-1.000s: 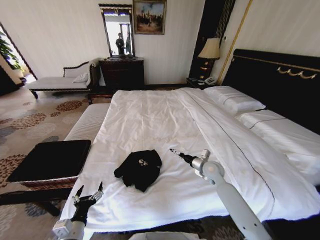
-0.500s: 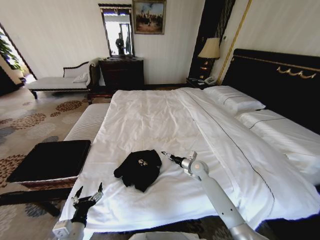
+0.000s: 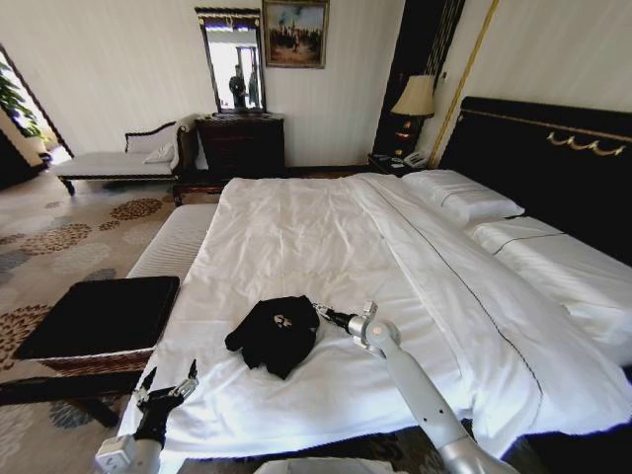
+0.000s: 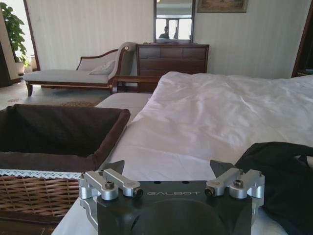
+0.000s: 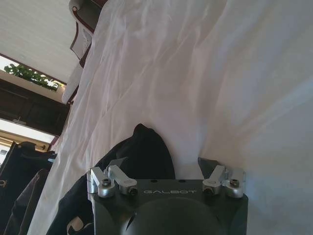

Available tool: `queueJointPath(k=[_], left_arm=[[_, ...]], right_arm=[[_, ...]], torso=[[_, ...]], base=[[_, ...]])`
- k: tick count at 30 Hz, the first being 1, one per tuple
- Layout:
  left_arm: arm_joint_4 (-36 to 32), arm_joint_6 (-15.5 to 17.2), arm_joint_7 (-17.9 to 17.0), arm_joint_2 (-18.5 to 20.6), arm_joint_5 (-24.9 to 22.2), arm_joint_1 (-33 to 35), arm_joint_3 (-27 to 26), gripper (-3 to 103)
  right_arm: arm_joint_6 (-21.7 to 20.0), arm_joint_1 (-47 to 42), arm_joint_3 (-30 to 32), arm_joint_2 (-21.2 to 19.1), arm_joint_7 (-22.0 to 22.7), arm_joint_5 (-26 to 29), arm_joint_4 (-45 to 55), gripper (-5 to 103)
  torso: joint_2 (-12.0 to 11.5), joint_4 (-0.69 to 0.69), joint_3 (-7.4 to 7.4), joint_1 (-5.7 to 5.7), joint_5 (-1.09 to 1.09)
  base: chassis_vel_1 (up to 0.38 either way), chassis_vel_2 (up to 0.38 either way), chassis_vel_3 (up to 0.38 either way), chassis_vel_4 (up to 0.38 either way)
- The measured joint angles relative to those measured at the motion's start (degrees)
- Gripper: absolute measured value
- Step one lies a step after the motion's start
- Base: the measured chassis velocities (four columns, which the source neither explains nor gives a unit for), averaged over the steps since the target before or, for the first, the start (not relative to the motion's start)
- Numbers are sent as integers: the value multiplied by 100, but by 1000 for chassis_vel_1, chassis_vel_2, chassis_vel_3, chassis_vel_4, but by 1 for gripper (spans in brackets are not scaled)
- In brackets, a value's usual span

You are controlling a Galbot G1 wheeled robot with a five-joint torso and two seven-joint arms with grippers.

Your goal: Fold the clothes on the bed and place them into the basket.

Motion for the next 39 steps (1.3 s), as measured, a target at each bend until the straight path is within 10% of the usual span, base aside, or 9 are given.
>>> queueJointPath(k=[17,29,39], left_arm=[[23,65,-31,14,-47,-49,-80,98],[65,111,-48,30,-83,-102,-66,98],[159,123,-48,32,-134,-174,-68,98]], right_arm=[[31,-19,161,254,-41,-46,-202,46],[-20,36,-12,315,-44,-93,-209,46],[-24,91,-44,323,-52,-73,-240,12]], torso=[[0,1,0,0,1],[0,1,0,0,0],[0,1,0,0,1]], base=[[0,0,0,0],[0,0,0,0],[0,0,0,0]])
